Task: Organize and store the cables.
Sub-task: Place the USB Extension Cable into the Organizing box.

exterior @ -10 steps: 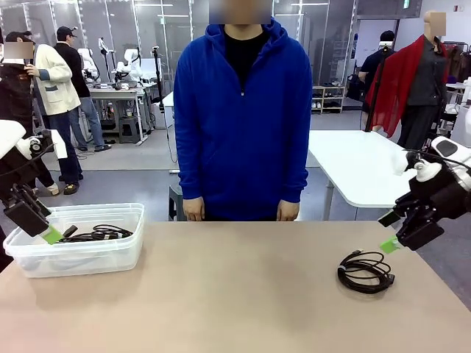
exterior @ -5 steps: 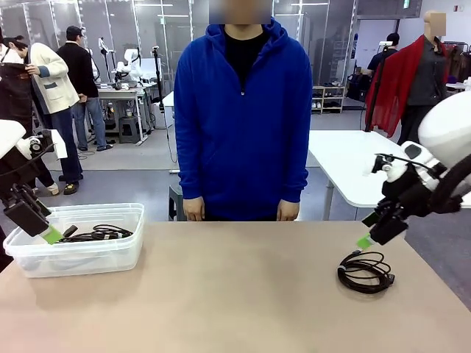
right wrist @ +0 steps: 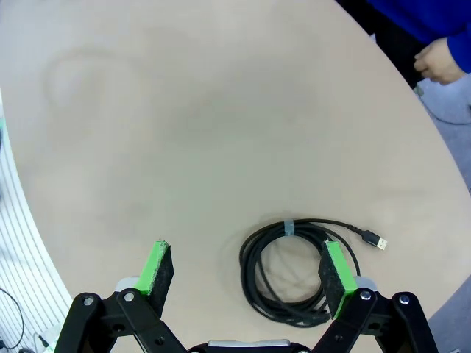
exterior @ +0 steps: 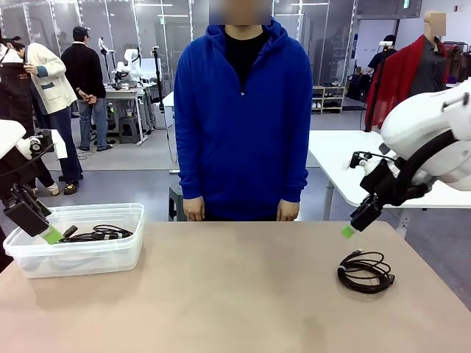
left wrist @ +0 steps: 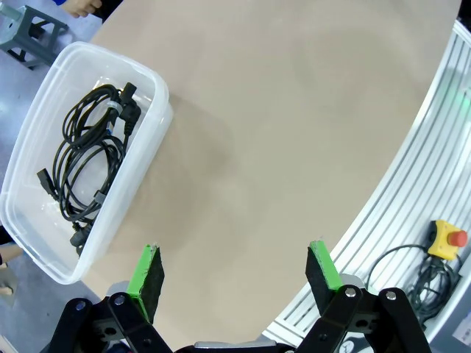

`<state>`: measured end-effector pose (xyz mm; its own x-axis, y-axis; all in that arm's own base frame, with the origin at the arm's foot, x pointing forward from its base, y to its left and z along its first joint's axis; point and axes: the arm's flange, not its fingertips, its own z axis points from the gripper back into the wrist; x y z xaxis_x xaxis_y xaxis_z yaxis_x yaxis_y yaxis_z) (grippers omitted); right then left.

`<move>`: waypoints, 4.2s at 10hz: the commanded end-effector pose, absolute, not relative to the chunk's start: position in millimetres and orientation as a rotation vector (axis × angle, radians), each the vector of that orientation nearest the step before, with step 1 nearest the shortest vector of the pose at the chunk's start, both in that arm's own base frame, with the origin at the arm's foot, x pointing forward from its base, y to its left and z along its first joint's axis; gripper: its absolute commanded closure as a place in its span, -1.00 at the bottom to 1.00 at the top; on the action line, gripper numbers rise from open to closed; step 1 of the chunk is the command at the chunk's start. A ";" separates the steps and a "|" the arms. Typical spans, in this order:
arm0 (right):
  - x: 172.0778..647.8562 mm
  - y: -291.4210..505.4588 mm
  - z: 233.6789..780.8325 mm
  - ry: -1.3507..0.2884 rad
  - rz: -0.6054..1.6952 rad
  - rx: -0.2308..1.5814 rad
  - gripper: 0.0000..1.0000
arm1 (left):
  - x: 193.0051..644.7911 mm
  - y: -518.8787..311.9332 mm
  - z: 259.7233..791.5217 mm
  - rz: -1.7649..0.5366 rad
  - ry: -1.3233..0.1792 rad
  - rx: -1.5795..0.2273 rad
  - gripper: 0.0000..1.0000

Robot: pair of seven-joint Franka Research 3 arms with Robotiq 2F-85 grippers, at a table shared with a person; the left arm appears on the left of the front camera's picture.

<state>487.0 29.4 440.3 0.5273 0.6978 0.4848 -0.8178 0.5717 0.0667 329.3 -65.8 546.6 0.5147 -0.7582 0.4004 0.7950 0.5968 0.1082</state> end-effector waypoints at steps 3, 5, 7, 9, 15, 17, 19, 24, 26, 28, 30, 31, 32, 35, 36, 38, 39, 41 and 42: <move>528.4 31.4 403.0 -0.324 0.775 0.245 -1.00 | 328.8 -66.3 549.5 -0.937 -0.429 -0.082 -0.96; 534.9 30.4 382.5 -0.278 0.753 0.251 -1.00 | 328.8 -66.3 549.5 -0.937 -0.429 -0.082 -0.96; 536.4 29.5 371.1 -0.246 0.741 0.228 -1.00 | 328.8 -66.3 549.5 -0.937 -0.429 -0.082 -0.96; 537.9 29.6 372.0 -0.246 0.737 0.202 -1.00 | 328.8 -66.3 549.5 -0.937 -0.429 -0.082 -0.96; 533.9 31.2 374.7 -0.233 0.739 0.187 -1.00 | 328.8 -66.3 549.5 -0.937 -0.429 -0.082 -0.96; 537.4 32.7 370.5 -0.215 0.670 0.172 -1.00 | 328.8 -66.3 549.5 -0.937 -0.429 -0.082 -0.96; 536.3 35.3 369.7 -0.210 0.621 0.178 -1.00 | 328.8 -66.3 549.5 -0.937 -0.429 -0.082 -0.96; 536.8 36.0 362.3 -0.211 0.648 0.151 -1.00 | 328.8 -66.3 549.5 -0.937 -0.429 -0.082 -0.96; 532.8 37.6 361.5 -0.235 0.904 0.132 -1.00 | 328.8 -66.3 549.5 -0.937 -0.429 -0.082 -0.96; 527.3 36.0 364.1 -0.249 1.112 0.157 -1.00 | 328.8 -66.3 549.5 -0.937 -0.429 -0.082 -0.96; 517.2 35.4 369.5 -0.209 1.196 0.210 -1.00 | 328.8 -66.3 549.5 -0.937 -0.429 -0.082 -0.96; 512.1 36.5 369.9 -0.161 1.219 0.249 -1.00 | 328.8 -66.3 549.5 -0.937 -0.429 -0.082 -0.96; 527.5 45.9 367.8 -0.215 1.165 0.165 -1.00 | 328.8 -66.3 549.5 -0.937 -0.429 -0.082 -0.96; 522.7 43.7 369.5 -0.197 1.198 0.193 -1.00 | 328.8 -66.3 549.5 -0.937 -0.429 -0.082 -0.96; 520.5 39.2 364.3 -0.208 1.293 0.133 -1.00 | 328.8 -66.3 549.5 -0.937 -0.429 -0.082 -0.96; 521.7 41.8 359.2 -0.201 1.519 0.025 -1.00 | 328.8 -66.3 549.5 -0.937 -0.429 -0.082 -0.96; 522.8 43.7 359.8 -0.212 1.620 -0.005 -1.00 | 328.8 -66.3 549.5 -0.937 -0.429 -0.082 -0.96; 527.2 45.4 358.6 -0.255 1.788 -0.007 -1.00 | 328.8 -66.3 549.5 -0.937 -0.429 -0.082 -0.96; 529.8 45.5 355.3 -0.293 1.842 -0.014 -1.00 | 328.8 -66.3 549.5 -0.937 -0.429 -0.082 -0.96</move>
<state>528.8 50.7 365.3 -0.2174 0.9705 0.1042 -0.9667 -0.1993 -0.1605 329.3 -65.8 546.7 0.5146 -0.7583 0.4002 0.7951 0.5967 0.1084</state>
